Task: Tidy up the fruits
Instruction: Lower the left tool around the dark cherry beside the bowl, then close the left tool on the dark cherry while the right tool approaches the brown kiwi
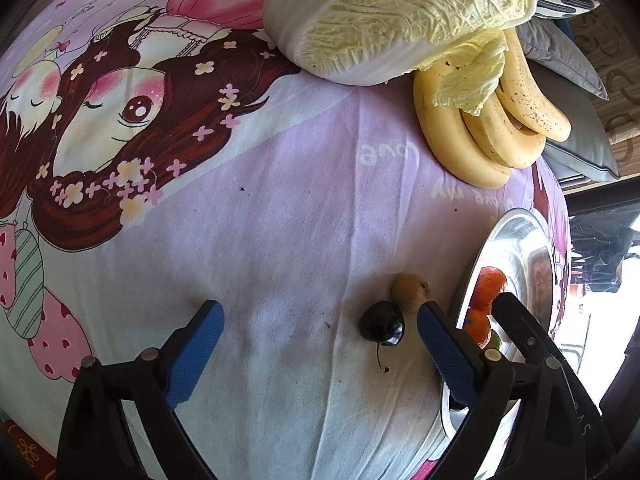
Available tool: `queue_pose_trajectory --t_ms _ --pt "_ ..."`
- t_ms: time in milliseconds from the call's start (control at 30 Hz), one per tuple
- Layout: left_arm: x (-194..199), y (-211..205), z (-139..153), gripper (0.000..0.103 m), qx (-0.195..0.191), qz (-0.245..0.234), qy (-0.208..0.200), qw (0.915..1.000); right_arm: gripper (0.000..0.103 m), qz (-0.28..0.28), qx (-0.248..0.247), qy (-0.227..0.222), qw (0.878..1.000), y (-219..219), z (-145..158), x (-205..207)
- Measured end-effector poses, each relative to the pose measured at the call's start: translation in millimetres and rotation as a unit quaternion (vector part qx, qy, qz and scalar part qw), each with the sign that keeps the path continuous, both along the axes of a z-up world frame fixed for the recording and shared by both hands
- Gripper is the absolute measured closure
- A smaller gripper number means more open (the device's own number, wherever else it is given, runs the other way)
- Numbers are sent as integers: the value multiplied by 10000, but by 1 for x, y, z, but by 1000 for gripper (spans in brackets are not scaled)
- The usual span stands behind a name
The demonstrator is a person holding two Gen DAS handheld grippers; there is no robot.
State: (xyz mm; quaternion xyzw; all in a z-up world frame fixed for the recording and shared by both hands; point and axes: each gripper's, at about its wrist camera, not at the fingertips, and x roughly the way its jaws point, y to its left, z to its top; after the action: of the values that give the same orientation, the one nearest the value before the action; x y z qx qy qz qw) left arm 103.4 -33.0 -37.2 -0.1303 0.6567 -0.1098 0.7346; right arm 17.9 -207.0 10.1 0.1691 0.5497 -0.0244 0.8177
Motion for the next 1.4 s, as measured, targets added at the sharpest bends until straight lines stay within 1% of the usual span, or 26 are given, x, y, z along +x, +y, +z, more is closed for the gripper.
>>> queue_pose_trajectory --t_ms 167,300,367,467,533,600,667,800,1000,1100,1267,1300,1333,1367,1400 --pt "-6 -18 2 28 6 -226 -40 9997 52 -43 2 11 10000 -2 1 -1" --pt "-7 -34 2 48 -60 -399 -48 9992 52 -52 2 0 10000 -3 2 -2" --pt "-9 -40 2 53 -65 -472 -59 9988 52 -48 26 9 10000 -3 2 -2" --pt "-10 -52 1 54 -77 -562 -56 9984 52 -47 19 26 10000 -2 1 -2" --pt "-12 -60 1 60 -78 -654 -51 9978 52 -55 15 24 10000 -2 2 -3" --pt "-14 -69 0 70 -95 -741 -26 9972 52 -67 10 31 10000 -2 2 -3" --pt "-15 -74 -3 75 -57 -776 4 9970 52 -64 9 44 10000 -2 1 -3" --pt "-18 -77 -3 75 -52 -757 -33 9971 52 -60 12 42 10000 -1 1 -3" --pt "-16 -68 -1 75 -142 -493 -40 9987 52 -34 116 -80 9999 -1 5 -4" --pt "-15 -60 1 75 -189 -318 -46 9993 52 65 139 -153 9998 3 7 -4" --pt "-10 -30 4 75 -264 80 -126 9995 52 354 256 -270 9987 16 10 -1" --pt "-12 -18 -2 75 -252 160 -146 9994 52 436 270 -299 9982 20 11 -1" --pt "-11 -13 -1 75 -242 234 -161 9993 53 523 274 -327 9977 24 12 0" --pt "-11 -8 -1 75 -247 308 -160 9991 58 611 272 -348 9972 27 13 1" --pt "-11 -4 -1 75 -256 364 -148 9989 59 704 274 -370 9965 31 13 2"
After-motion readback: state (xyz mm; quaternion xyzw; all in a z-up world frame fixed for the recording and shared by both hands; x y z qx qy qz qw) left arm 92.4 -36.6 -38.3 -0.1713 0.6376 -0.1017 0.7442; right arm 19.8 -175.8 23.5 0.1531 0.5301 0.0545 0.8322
